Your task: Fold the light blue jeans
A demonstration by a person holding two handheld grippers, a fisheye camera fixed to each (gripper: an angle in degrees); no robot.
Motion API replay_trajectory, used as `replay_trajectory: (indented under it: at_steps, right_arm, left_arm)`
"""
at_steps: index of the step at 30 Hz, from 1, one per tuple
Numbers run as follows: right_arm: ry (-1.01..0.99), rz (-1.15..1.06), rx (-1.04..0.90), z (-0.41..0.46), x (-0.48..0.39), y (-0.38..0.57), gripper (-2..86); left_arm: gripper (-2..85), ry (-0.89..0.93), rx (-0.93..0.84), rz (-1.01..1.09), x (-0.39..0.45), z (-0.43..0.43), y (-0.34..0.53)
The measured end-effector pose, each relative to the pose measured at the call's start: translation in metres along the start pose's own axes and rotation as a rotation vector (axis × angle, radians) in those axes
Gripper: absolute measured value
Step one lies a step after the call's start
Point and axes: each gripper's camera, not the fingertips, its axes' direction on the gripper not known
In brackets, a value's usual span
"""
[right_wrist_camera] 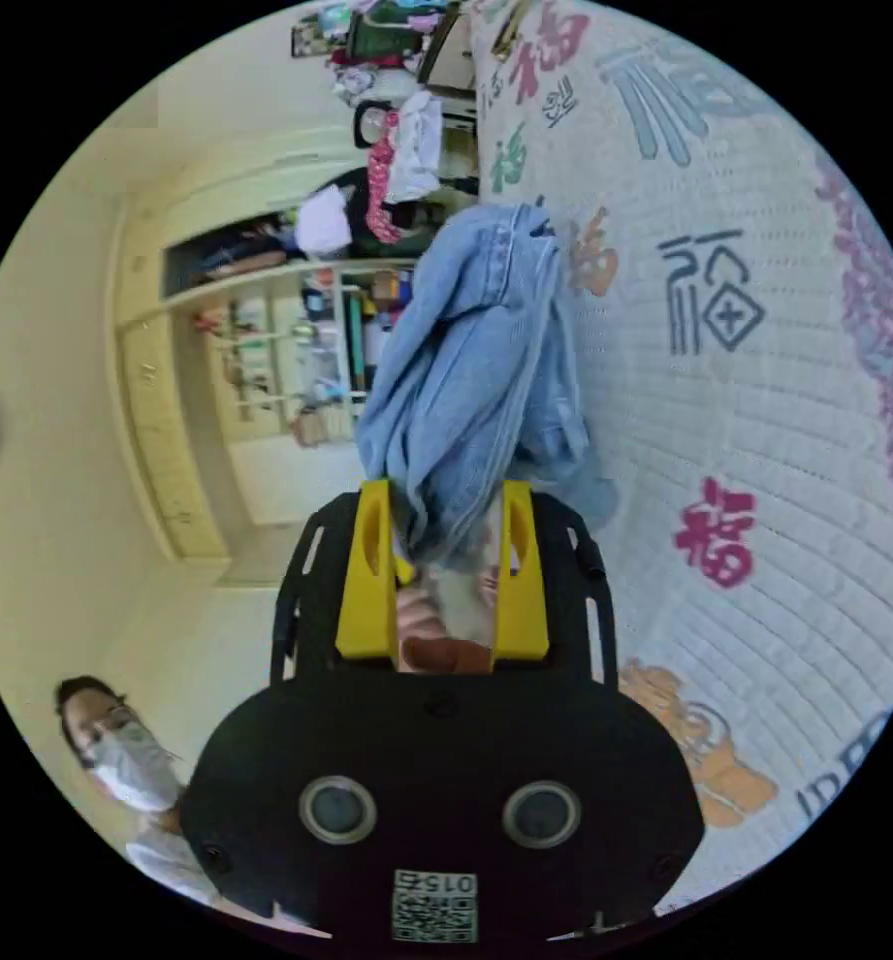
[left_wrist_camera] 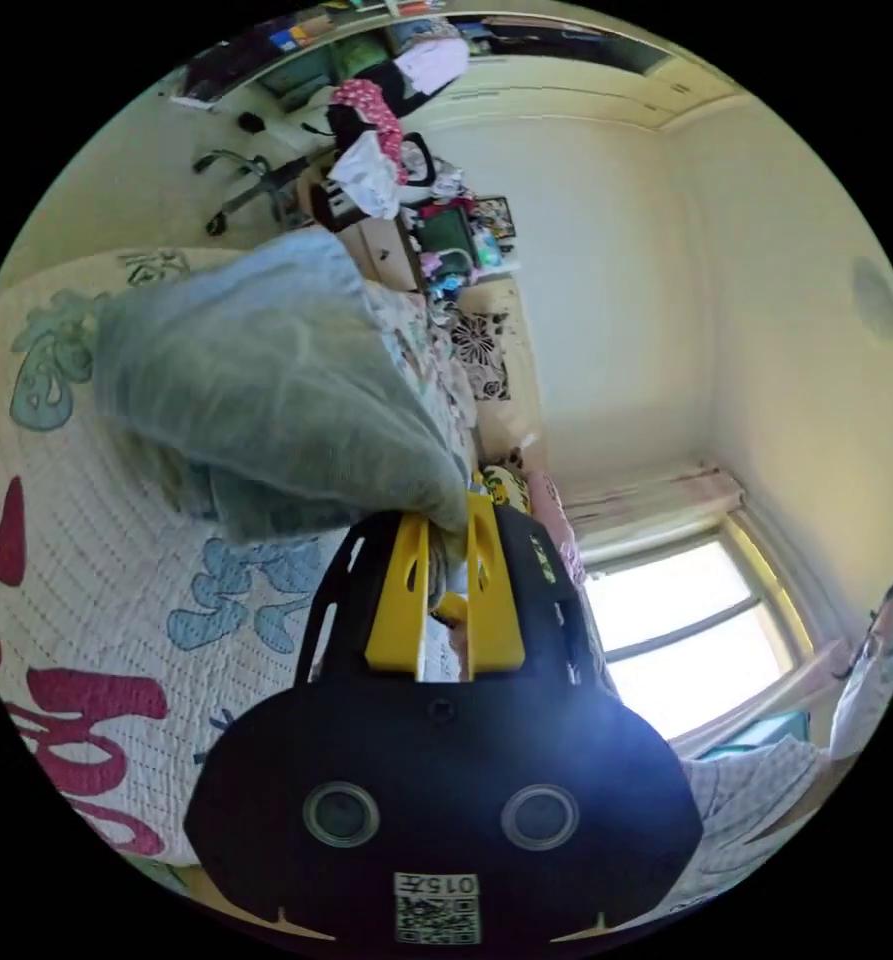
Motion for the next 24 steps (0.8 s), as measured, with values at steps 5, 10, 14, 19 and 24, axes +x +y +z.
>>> replay_trajectory:
  at_steps: [5, 10, 14, 19, 24]
  right_arm:
    - [-0.079, -0.281, 0.013, -0.046, -0.064, 0.054, 5.5]
    - [0.157, -0.632, 0.06, -0.119, -0.185, 0.17, 4.8]
    - [0.323, -0.834, 0.141, -0.143, -0.25, 0.245, 4.9]
    - [0.602, -0.733, 0.181, -0.144, -0.224, 0.245, 5.9]
    - [0.654, -0.506, 0.276, -0.191, -0.121, 0.256, 6.2]
  left_arm:
    - [6.0, 0.104, -0.15, 0.286, 0.11, -0.03, 0.003]
    - [6.7, 0.348, -0.326, 0.572, 0.238, -0.033, 0.046]
    - [6.9, 0.523, -0.31, 0.647, 0.305, -0.029, 0.075]
    - [7.4, 0.356, -0.299, 0.511, 0.303, 0.001, 0.094]
    - [7.3, 0.001, -0.336, 0.184, 0.215, 0.03, 0.114]
